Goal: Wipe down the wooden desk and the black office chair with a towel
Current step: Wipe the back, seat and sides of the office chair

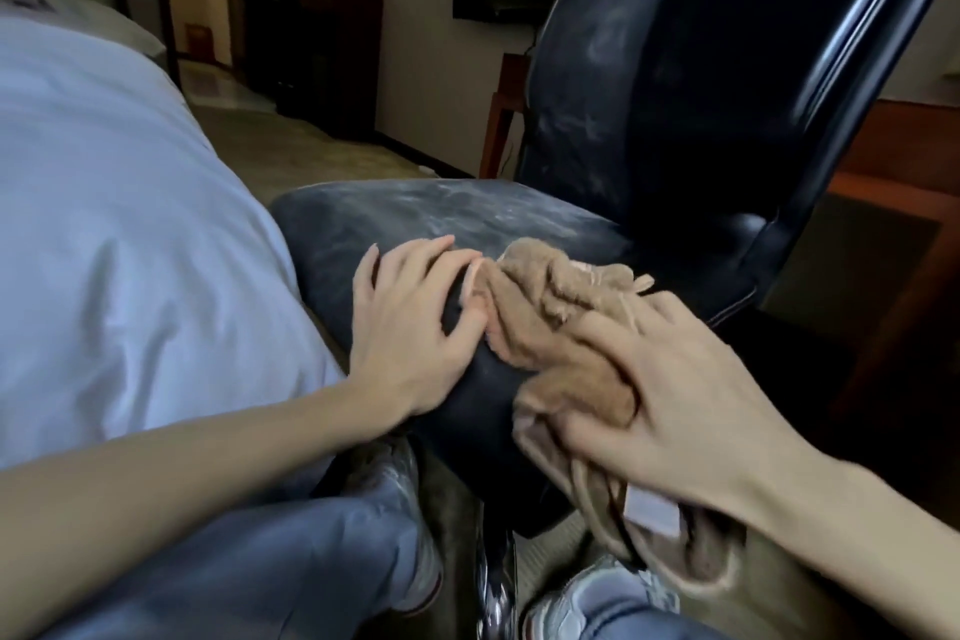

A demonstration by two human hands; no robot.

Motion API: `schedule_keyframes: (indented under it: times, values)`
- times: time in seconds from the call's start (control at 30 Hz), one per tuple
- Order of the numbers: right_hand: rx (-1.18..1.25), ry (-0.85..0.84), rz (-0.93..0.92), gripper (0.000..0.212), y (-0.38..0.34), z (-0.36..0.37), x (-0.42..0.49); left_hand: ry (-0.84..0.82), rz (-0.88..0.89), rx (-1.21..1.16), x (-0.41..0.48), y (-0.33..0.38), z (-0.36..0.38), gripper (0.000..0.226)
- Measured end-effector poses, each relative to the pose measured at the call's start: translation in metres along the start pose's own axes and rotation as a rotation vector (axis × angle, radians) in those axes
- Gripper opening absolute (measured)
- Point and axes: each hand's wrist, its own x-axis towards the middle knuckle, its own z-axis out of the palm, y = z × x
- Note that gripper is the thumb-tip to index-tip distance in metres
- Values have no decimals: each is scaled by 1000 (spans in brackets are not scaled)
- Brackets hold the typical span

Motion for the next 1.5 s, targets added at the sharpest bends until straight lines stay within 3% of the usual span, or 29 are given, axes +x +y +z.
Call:
schedule_keyframes:
  times: [0.2, 0.33, 0.43, 0.5, 0.6, 0.7, 0.8, 0.9, 1.0, 1.13, 1.27, 1.4, 1.43, 1.5]
  values:
    - [-327, 58, -113, 44, -11, -18, -22, -95, 25, 69, -8, 44, 14, 55]
    - [-320, 195, 137, 50, 33, -36, -10, -178, 272, 134, -6, 58, 20, 58]
    - [-179, -66, 239, 68, 63, -28, 8, -234, 472, 265, 1, 40, 12, 68]
    - [-102, -228, 303, 72, 76, -9, 7, -263, 499, 322, 3, 26, 7, 74]
    - [-191, -2, 313, 57, 80, 13, -18, -298, 496, 373, 1, 15, 7, 81]
    - [-263, 155, 148, 59, 79, 31, -57, -293, 543, 397, -1, 15, 11, 85]
    - [-276, 199, -65, 57, 94, 36, -79, -270, 540, 389, -1, 21, 13, 86]
    - [-201, 214, -107, 60, 106, 30, -75, -247, 547, 356, 3, 24, 14, 84]
    - [-84, 242, 92, 69, 106, 25, -45, -233, 529, 321, 13, 31, 14, 74]
    - [122, 169, 448, 57, 125, 23, 30, -267, 445, 307, 30, 44, 12, 63]
    - [125, 234, 521, 48, 167, 35, 98, -229, 281, 233, 62, 46, 11, 59]
    - [160, 240, 567, 45, 198, 31, 163, -416, 246, 311, 124, 42, 15, 55]
    - [159, 208, 565, 47, 204, 30, 179, -489, 225, 321, 141, 40, 16, 53]
    - [191, -24, 530, 65, 215, 27, 210, -589, 196, 341, 168, 31, 21, 50]
